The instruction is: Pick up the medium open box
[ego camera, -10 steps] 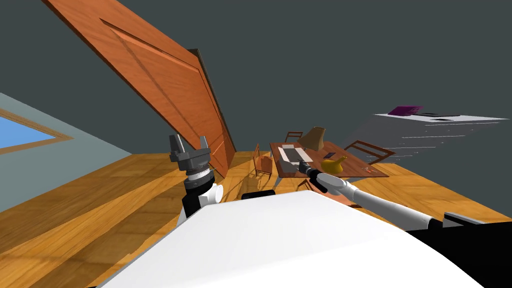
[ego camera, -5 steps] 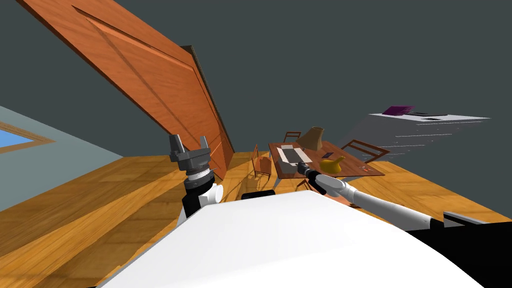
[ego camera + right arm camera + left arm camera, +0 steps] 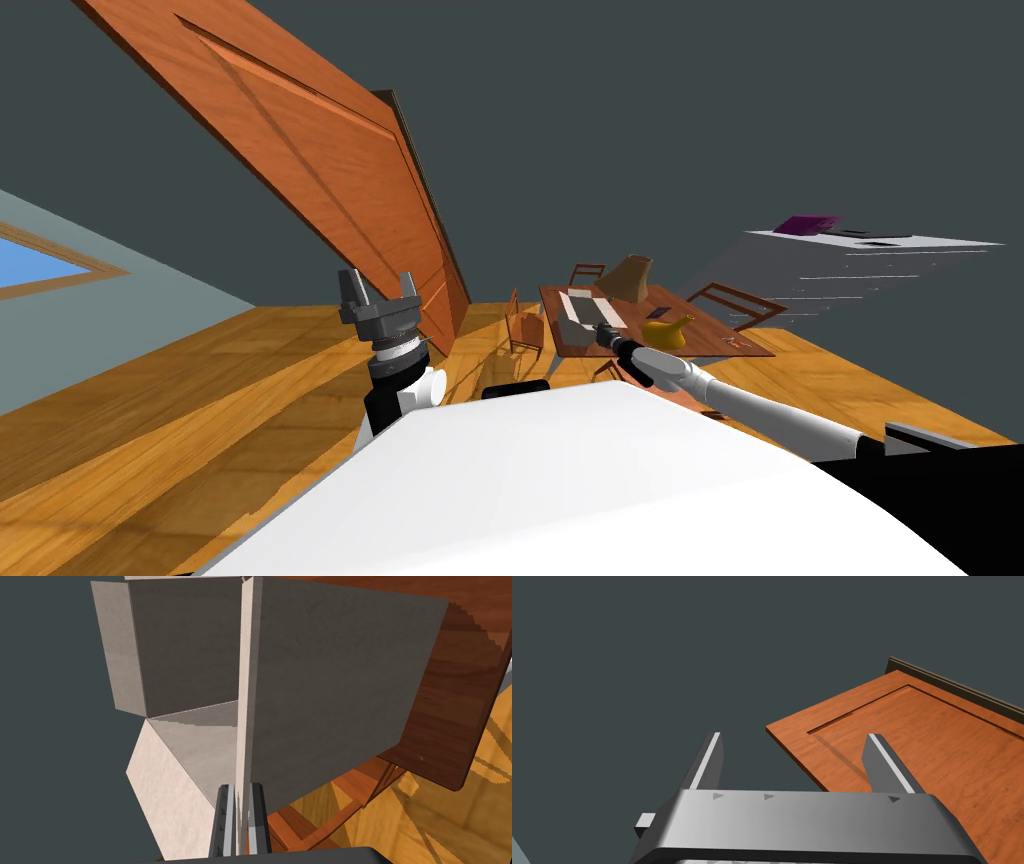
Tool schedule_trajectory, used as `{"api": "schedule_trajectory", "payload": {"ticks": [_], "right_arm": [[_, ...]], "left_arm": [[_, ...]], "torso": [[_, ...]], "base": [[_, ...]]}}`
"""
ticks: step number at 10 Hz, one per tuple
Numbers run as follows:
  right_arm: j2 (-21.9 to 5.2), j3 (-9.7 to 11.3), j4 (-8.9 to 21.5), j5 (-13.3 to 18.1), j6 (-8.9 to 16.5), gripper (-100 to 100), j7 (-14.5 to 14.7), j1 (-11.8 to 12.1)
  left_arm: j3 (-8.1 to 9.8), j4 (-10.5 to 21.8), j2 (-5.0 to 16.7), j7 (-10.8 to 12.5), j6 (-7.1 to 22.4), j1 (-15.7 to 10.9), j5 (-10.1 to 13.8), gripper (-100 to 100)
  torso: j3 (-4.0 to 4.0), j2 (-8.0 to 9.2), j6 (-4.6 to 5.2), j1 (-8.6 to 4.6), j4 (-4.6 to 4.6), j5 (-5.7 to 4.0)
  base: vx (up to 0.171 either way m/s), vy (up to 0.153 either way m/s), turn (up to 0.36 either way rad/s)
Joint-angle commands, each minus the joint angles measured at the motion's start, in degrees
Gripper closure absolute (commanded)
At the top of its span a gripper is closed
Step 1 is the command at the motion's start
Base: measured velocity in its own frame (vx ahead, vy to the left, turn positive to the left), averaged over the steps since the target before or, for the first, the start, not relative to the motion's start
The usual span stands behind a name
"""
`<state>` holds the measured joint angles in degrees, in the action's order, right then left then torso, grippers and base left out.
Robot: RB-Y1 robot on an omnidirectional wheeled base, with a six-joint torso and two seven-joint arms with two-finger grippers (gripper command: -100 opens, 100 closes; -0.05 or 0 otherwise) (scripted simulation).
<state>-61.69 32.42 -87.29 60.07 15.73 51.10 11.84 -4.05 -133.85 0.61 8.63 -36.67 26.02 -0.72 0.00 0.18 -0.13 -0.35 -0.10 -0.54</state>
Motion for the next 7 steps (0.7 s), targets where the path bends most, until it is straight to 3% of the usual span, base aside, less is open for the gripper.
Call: {"api": "schedule_trajectory", "payload": {"ticks": [1, 3, 4, 5, 6, 7], "right_arm": [[0.9, -2.3, 2.0, 0.5, -2.3, 100, -0.3, 0.2], [1.7, -4.7, 4.3, 0.6, -4.3, 100, 0.1, 0.0], [2.6, -6.9, 6.6, 0.8, -6.3, 100, 0.4, -0.2], [2.6, -7.0, 6.6, 0.8, -6.3, 100, 0.4, -0.2], [3.5, -9.1, 8.9, 0.9, -8.2, 100, 0.8, -0.3], [3.5, -9.4, 8.9, 0.9, -8.2, 100, 0.8, -0.3]], "left_arm": [[0.0, 0.0, 0.0, 0.0, 0.0, 0.0, 0.0, 0], [0.0, 0.0, 0.0, 0.0, 0.0, 0.0, 0.0, 0], [0.01, 0.0, 0.0, 0.0, 0.0, 0.0, 0.0, 0], [0.0, 0.0, 0.0, 0.0, 0.0, 0.0, 0.0, 0], [0.01, 0.0, 0.0, 0.0, 0.0, 0.0, 0.0, 0], [0.01, 0.0, 0.0, 0.0, 0.0, 0.0, 0.0, 0]], "torso": [[0.0, 0.0, 0.0, 0.0, 0.0, 0.0], [-0.03, -0.02, 0.01, 0.06, -0.05, -0.01], [-0.07, -0.1, 0.04, 0.01, -0.08, -0.01], [-0.12, -0.19, -0.02, 0.01, -0.09, 0.0], [-0.15, -0.22, -0.01, -0.03, -0.1, -0.01], [-0.11, -0.15, -0.04, 0.01, -0.09, 0.0]], "base": [[-0.128, 0.038, 0.17], [-0.099, 0.046, 0.108], [-0.065, 0.037, 0.127], [-0.063, 0.023, 0.085], [-0.094, 0.034, 0.137], [-0.079, 0.033, 0.076]]}}
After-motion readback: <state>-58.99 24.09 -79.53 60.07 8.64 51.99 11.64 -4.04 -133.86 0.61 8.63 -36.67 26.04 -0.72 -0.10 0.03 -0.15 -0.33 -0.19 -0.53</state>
